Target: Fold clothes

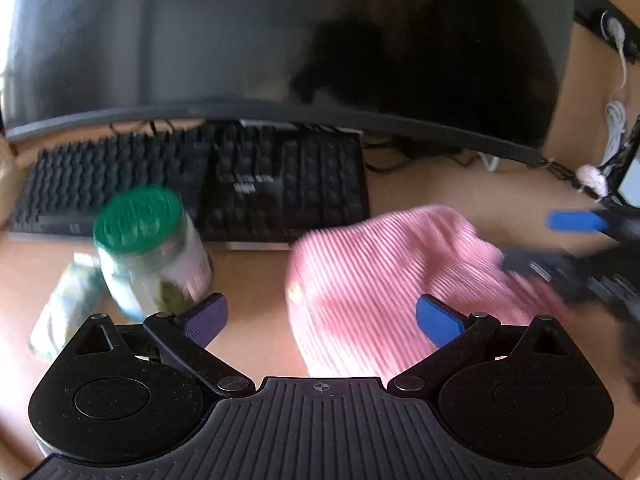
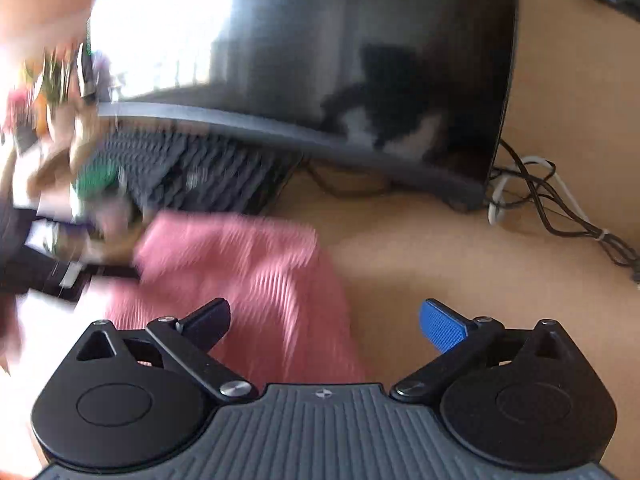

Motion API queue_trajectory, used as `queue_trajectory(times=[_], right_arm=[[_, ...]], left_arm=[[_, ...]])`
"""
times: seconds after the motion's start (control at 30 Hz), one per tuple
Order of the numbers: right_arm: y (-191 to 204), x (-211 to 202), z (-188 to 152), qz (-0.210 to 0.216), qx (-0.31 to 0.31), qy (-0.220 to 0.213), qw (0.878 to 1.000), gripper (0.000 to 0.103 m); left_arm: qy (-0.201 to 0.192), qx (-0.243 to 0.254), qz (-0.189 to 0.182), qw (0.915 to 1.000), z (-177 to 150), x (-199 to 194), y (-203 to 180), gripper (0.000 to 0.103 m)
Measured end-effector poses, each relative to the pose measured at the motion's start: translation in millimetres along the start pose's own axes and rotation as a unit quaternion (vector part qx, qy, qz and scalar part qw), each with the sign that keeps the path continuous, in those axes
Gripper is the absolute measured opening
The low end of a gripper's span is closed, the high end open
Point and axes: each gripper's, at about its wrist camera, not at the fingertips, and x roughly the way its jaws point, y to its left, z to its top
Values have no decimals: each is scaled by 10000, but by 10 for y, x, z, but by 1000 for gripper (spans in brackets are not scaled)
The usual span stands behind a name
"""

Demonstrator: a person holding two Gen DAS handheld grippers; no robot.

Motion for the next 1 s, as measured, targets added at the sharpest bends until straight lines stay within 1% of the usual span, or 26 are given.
queue_trajectory(times=[0.03, 0.07, 0.17, 0.23, 0.3, 0.4, 0.47, 0.53, 0.57, 0.6, 0.67, 0.7, 0.77, 0.83, 0.9, 0.97, 1.0], right_arm=[[67, 23, -87, -186, -172, 92, 9996, 101], [97, 50, -151, -351, -197, 131, 9991, 102], [86, 57, -190, -665, 153, 154, 9976, 102], [87, -56, -189, -771, 280, 71, 9966, 102], [100, -204, -220, -679, 334, -20, 9971, 102], [116, -337, -313, -605, 282, -26, 9978, 102], [85, -321, -381, -541, 287, 58, 9981, 102], [102, -251, -426, -418, 261, 149, 9987, 102], [133, -216, -444, -329, 193, 158, 9991, 102], [190, -191, -462, -208, 33, 103, 9997, 102], [300, -140, -496, -16, -290, -8, 9996, 102], [328, -121, -510, -51, -419, -61, 9991, 102], [306, -118, -509, -152, -465, -136, 9987, 102], [173, -179, -488, -134, -290, -157, 9994, 102], [-5, -310, -468, 94, -88, -263, 9996, 102], [-167, -440, -447, 291, 115, -379, 9988, 103], [-223, -470, -431, 306, 234, -390, 9985, 103]], left_arm=[[43, 146, 29, 9999, 23, 70, -12, 103], [84, 291, 43, 9995, 40, 139, -24, 103], [148, 637, -116, 9978, -1, 284, -56, 103], [130, 616, -241, 9977, -10, 305, -27, 103], [104, 463, -301, 9984, -3, 218, 16, 102], [-6, 391, -548, 9977, -60, -51, -4, 103], [78, 367, -799, 9961, -170, -179, -88, 103], [217, 471, -1016, 9935, -344, -235, -226, 103], [258, 549, -983, 9933, -434, -237, -292, 103], [296, 628, -852, 9939, -516, -228, -354, 103], [280, 691, -470, 9961, -634, -206, -408, 103], [246, 665, -276, 9971, -669, -202, -405, 103], [241, 467, 134, 9985, -684, -193, -367, 103], [264, 280, 330, 9987, -664, -200, -351, 103], [237, 346, 530, 9977, -660, -236, -391, 103], [201, 313, 614, 9974, -642, -307, -396, 103], [157, 209, 541, 9982, -645, -413, -387, 103]])
